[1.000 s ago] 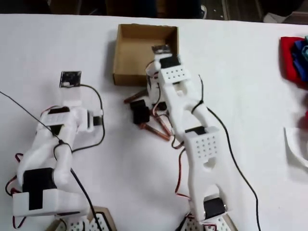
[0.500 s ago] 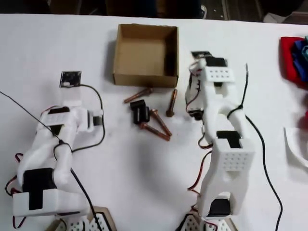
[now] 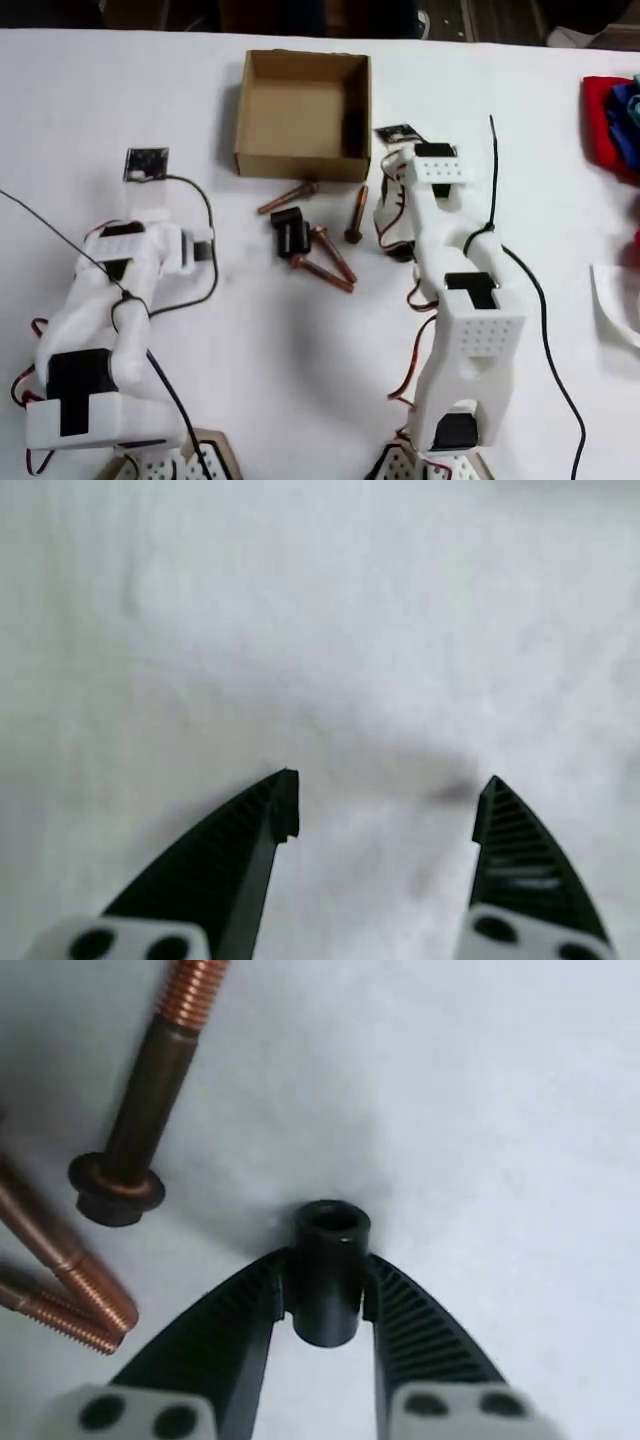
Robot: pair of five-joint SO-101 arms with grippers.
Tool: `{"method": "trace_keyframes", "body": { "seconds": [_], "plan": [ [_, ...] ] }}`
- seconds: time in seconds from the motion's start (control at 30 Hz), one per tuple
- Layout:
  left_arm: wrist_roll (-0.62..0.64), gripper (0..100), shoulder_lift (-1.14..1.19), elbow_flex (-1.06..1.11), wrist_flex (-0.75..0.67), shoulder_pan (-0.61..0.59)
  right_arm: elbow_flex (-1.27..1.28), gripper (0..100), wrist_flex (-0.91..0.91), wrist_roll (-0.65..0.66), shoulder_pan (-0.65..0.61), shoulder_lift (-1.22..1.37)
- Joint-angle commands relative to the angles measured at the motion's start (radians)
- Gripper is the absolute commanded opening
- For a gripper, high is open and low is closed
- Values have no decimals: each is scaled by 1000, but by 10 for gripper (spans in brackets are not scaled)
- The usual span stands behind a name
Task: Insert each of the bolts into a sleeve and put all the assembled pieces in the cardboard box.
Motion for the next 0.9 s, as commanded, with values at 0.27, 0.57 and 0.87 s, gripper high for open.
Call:
{"method": "trace_keyframes", "body": {
  "seconds": [0.27, 0.57, 0.87],
  "plan": [
    [-6, 290, -6, -38, 5, 8, -87, 9, -8, 5, 1, 107],
    [15, 290, -5, -93, 109, 8, -25, 23, 105, 2, -2, -286],
    [463, 291, -5, -364, 654, 285, 618, 23, -208, -31, 4, -777]
  ]
}}
